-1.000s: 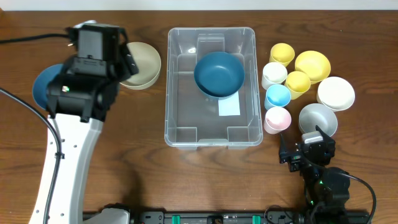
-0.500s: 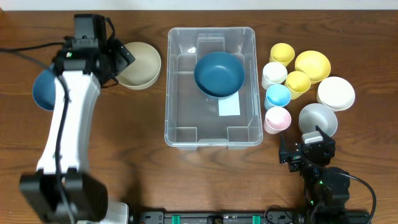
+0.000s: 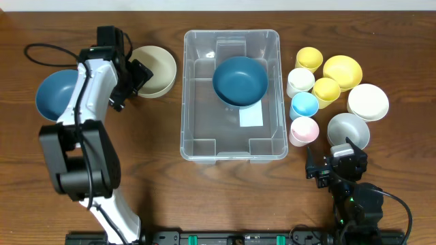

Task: Pack container
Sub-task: 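Grasp the cream bowl rim with the left gripper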

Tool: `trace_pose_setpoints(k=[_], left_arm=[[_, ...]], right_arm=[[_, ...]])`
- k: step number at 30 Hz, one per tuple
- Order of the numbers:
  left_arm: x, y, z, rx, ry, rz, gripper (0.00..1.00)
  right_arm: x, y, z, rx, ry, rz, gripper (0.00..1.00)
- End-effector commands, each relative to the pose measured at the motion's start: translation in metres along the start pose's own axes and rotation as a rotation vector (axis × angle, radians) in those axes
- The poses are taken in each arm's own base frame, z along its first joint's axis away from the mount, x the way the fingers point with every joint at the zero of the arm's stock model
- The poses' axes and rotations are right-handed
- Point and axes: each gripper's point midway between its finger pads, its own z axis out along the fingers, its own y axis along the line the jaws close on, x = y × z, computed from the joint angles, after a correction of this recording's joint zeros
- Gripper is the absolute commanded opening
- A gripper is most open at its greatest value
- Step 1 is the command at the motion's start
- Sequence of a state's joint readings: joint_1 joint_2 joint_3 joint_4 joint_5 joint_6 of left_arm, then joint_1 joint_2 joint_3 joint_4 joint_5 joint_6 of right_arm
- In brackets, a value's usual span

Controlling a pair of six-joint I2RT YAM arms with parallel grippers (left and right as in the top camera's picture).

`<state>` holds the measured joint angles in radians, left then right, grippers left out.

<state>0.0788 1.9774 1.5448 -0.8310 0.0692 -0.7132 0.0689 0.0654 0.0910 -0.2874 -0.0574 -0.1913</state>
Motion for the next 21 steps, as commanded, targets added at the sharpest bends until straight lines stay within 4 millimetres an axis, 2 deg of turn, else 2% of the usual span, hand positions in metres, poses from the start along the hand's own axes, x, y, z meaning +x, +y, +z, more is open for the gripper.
trace_pose_setpoints(k=[1,3,4,7,13,15,17,20,21], left_arm=[[0.004,0.007,0.0216,-0.034,0.036,-0.025,1.0],[0.004,0.007,0.0286,-0.038,0.041,-0.025,0.9],[0.0039,0.0064,0.0301,-0.036,0.042,-0.024,0.8],[0.0036,0.0057,0.0305,-0.033,0.041,-0.024,0.59],[0.0028,0.005,0.0305,-0.03,0.038,-0.024,0.34],[0.0028,0.005,0.0305,-0.03,0.038,-0.024,0.2],[0.0025,0.0048,0.0305,-0.029,0.037,-0.024,0.13],[0.002,0.0044,0.0306,-0.028,0.035,-0.024,0.14],[0.0016,0.004,0.0306,-0.026,0.033,-0.023,0.1]], right_arm=[[0.0009,0.001,0.0002,-0.007,0.002,0.012,0.99],[0.0009,0.001,0.0002,-0.007,0.002,0.012,0.99],[0.0009,0.001,0.0002,-0.007,0.002,0.012,0.99],[0.0009,0.001,0.0002,-0.007,0.002,0.012,0.99],[0.0009,0.001,0.0002,-0.007,0.002,0.012,0.99],[0.0009,0.001,0.0002,-0.007,0.002,0.012,0.99],[0.0009,0.001,0.0002,-0.007,0.002,0.012,0.99],[0.0009,0.001,0.0002,-0.007,0.002,0.012,0.99],[0.0009,0.001,0.0002,-0.007,0.002,0.012,0.99]])
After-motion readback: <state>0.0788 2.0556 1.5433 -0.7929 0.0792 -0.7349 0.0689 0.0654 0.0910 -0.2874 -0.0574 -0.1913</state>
